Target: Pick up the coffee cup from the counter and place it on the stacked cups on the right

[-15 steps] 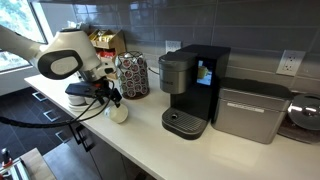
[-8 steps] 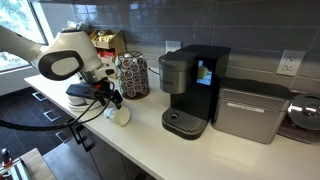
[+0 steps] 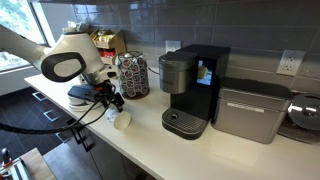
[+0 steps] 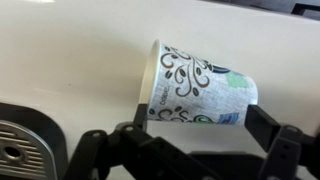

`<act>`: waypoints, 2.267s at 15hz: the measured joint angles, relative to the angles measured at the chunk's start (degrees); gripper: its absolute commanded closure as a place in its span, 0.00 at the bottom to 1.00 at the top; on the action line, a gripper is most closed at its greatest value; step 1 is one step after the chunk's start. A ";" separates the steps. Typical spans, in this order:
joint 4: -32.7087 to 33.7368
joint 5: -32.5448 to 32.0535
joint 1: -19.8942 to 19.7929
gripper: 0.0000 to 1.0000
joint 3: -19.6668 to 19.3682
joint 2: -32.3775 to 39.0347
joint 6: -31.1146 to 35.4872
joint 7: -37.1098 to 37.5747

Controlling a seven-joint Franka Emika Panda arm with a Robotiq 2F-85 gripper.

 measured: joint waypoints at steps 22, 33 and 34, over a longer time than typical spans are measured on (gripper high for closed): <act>2.78 -5.51 5.92 0.00 -0.41 -3.73 -9.74 -28.78; 1.99 -5.76 8.72 0.00 0.06 0.06 -10.83 -54.75; 1.99 -5.87 8.72 0.00 0.21 0.50 -10.55 -55.83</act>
